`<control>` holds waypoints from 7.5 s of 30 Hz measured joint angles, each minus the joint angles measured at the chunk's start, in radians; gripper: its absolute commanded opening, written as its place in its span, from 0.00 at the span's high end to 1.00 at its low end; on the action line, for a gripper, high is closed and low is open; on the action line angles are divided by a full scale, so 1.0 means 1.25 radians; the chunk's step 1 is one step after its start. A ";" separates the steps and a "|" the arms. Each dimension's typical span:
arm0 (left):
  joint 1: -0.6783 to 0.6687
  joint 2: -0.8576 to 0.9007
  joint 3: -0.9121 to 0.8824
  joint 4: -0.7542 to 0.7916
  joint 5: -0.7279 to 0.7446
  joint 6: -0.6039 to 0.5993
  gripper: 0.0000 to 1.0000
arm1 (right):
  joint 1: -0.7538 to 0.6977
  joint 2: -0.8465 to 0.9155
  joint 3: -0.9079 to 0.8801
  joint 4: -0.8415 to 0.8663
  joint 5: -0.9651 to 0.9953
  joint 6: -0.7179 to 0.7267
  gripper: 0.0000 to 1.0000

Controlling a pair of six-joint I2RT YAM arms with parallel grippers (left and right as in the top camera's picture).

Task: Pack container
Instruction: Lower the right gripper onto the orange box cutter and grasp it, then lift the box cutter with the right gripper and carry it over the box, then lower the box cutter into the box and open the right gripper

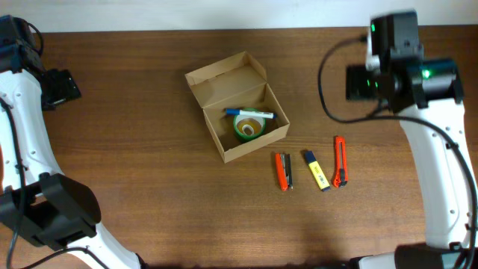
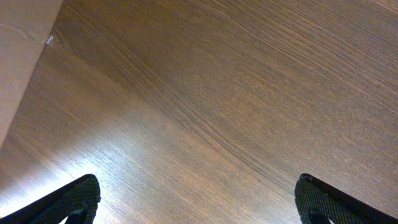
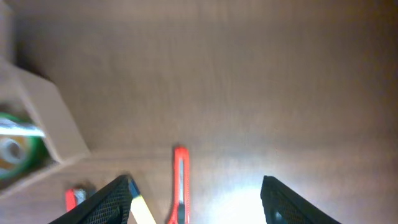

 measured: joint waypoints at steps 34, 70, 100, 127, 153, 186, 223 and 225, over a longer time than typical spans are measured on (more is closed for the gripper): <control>0.000 0.000 0.000 0.000 0.000 0.000 0.00 | -0.149 0.013 -0.557 0.248 -0.217 0.038 0.30; 0.000 0.000 0.000 0.000 0.000 0.000 0.00 | -0.064 0.158 -0.557 0.341 -0.120 -0.057 0.49; 0.000 0.000 0.000 0.000 0.000 0.000 0.00 | -0.064 0.122 -0.379 0.238 -0.116 -0.048 0.96; 0.000 0.000 0.000 0.000 0.000 0.000 0.00 | 0.308 0.112 0.150 0.029 -0.252 -0.727 0.96; 0.000 0.000 0.000 0.000 0.000 0.000 0.00 | 0.369 0.430 0.150 0.112 -0.140 -0.968 0.96; 0.000 0.000 0.000 0.000 0.000 0.000 0.00 | 0.368 0.497 0.150 0.212 -0.041 -0.805 0.34; 0.000 0.000 0.000 0.000 -0.001 0.000 0.00 | 0.080 -0.009 -0.341 0.157 -0.066 -0.041 0.40; 0.000 0.000 0.000 0.000 0.000 0.000 0.00 | 0.080 -0.059 -0.425 0.178 -0.073 -0.019 0.40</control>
